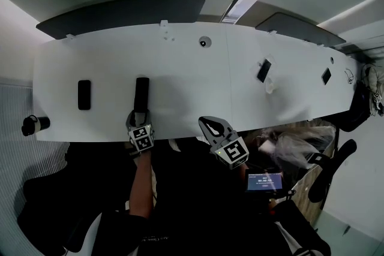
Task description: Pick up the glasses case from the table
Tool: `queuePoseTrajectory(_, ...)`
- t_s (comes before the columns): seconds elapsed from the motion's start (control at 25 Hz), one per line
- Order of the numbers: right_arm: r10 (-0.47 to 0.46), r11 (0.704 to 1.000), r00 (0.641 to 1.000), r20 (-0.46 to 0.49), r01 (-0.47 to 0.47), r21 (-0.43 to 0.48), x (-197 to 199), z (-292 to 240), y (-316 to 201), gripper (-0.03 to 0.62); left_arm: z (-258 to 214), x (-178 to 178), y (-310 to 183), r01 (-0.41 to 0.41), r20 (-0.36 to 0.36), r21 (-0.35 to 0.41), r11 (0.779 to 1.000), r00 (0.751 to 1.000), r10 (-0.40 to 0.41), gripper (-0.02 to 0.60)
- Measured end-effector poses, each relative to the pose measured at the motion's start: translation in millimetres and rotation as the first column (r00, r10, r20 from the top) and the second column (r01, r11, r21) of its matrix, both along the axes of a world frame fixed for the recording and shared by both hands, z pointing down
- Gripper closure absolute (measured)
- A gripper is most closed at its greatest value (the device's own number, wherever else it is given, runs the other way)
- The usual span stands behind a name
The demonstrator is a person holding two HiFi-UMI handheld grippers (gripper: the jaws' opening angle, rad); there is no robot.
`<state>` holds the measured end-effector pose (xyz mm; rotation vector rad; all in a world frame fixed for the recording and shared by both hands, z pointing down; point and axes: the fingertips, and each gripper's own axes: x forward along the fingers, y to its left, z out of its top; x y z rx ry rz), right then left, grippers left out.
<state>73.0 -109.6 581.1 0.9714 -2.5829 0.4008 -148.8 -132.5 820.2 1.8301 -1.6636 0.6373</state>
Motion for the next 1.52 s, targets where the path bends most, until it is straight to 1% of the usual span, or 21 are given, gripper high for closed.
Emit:
queuePoseTrajectory(0.08,0.01,1.0,1.0,0.01,-0.01,-0.006,3,1,-2,0.588,-13,0,-4,0.011,-0.014,0.025,1.0,1.0,-0.011,0.304)
queuePoseTrajectory(0.16,0.024,1.0,0.999,0.022,-0.024,-0.013,6,1,-5,0.588,-27,0,-10,0.007,-0.009,0.052,0.999,1.0,-0.006,0.305)
queuePoseTrajectory(0.28,0.034,0.999,0.999,0.036,-0.033,-0.019,8,1,-10,0.588,-51,-2,-20,-0.02,0.02,0.097,0.995,1.0,0.018,0.307)
queuePoseTrajectory(0.4,0.013,1.0,0.998,0.056,-0.013,-0.008,4,-1,-12,0.588,-73,-1,-27,-0.044,0.035,0.132,0.99,0.999,0.039,0.31)
queuePoseTrajectory(0.68,-0.002,1.0,0.993,0.115,0.001,0.01,0,-9,-22,0.588,-112,12,-33,-0.114,0.079,0.172,0.978,0.992,0.102,0.311)
queuePoseTrajectory(0.76,0.006,1.0,0.991,0.136,-0.009,0.018,1,-14,-26,0.588,-131,18,-33,-0.134,0.093,0.197,0.971,0.989,0.118,0.316)
queuePoseTrajectory(0.84,0.007,1.0,0.988,0.156,-0.012,0.028,1,-18,-30,0.588,-159,25,-33,-0.155,0.106,0.24,0.958,0.985,0.133,0.327)
queuePoseTrajectory(0.92,0.015,1.0,0.985,0.174,-0.019,0.024,2,-19,-33,0.588,-184,27,-31,-0.159,0.13,0.285,0.945,0.983,0.126,0.335)
queuePoseTrajectory(0.96,0.017,1.0,0.983,0.183,-0.021,0.02,2,-19,-34,0.588,-191,26,-29,-0.149,0.14,0.298,0.943,0.984,0.111,0.513)
queuePoseTrajectory(1.0,0.016,1.0,0.981,0.192,-0.02,0.018,1,-20,-35,0.588,-192,24,-28,-0.137,0.138,0.298,0.945,0.985,0.099,0.537)
queuePoseTrajectory(1.12,0.009,1.0,0.98,0.2,-0.012,0.016,-5,-25,-38,0.588,-165,23,-27,-0.125,0.112,0.238,0.963,0.989,0.1,0.573)
queuePoseTrajectory(1.2,-0.004,1.0,0.979,0.202,0.0,0.021,-10,-26,-36,0.588,-156,21,-21,-0.119,0.099,0.222,0.968,0.99,0.099,0.578)
queuePoseTrajectory(1.28,-0.006,0.999,0.978,0.208,-0.001,0.035,-13,-27,-37,0.588,-157,17,-15,-0.109,0.085,0.228,0.968,0.992,0.092,0.581)
queuePoseTrajectory(1.36,0.02,0.999,0.979,0.204,-0.026,0.028,-12,-23,-39,0.588,-162,13,-12,-0.116,0.073,0.232,0.966,0.992,0.101,0.581)
queuePoseTrajectory(1.44,0.056,0.998,0.98,0.189,-0.057,0.005,-13,-22,-41,0.588,-170,10,-15,-0.144,0.077,0.241,0.96,0.989,0.129,0.581)
queuePoseTrajectory(1.52,0.067,0.998,0.979,0.19,-0.07,0.008,-20,-27,-43,0.588,-181,6,-23,-0.177,0.085,0.258,0.95,0.983,0.16,0.581)
